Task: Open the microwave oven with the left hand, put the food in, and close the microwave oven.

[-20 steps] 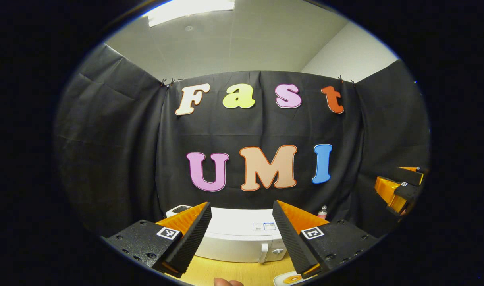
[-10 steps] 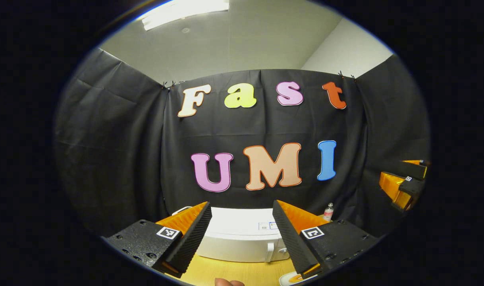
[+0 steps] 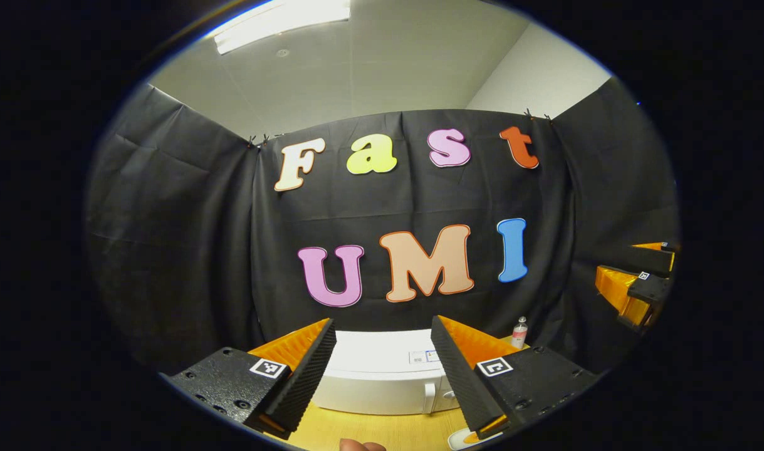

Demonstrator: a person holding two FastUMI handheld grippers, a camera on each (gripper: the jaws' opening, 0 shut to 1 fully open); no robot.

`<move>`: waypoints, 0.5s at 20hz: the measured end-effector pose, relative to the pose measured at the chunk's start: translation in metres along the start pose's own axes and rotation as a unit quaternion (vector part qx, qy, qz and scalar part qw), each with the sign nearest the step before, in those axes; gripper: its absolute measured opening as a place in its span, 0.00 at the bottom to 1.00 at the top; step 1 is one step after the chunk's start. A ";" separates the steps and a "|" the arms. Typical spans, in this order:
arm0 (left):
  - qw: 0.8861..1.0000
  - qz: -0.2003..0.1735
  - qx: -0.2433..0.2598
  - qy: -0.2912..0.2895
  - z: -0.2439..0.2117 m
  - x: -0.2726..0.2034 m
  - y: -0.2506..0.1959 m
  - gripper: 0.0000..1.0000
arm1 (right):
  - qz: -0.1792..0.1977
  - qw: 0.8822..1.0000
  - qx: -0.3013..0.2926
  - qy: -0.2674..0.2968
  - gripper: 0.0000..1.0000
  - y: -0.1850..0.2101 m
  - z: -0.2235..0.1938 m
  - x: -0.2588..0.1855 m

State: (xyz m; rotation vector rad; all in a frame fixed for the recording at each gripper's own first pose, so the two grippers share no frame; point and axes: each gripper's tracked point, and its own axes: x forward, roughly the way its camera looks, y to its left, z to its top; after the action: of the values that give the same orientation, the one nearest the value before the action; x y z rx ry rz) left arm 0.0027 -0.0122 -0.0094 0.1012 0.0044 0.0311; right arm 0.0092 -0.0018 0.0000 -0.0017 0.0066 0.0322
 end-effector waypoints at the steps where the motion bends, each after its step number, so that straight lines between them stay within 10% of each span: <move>1: 1.000 -0.001 -0.001 0.001 -0.002 0.001 -0.001 0.95 | -0.001 1.000 -0.002 0.000 0.97 0.000 -0.001 0.000; 10: 1.000 -0.011 -0.012 0.002 -0.021 0.006 -0.007 0.95 | -0.007 1.000 0.011 -0.009 0.96 -0.002 0.008 -0.001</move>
State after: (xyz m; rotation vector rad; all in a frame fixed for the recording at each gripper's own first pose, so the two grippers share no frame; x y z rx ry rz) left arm 0.0088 -0.0166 -0.0309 0.0768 0.0085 0.0093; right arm 0.0083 -0.0043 0.0077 0.0200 -0.0118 0.0176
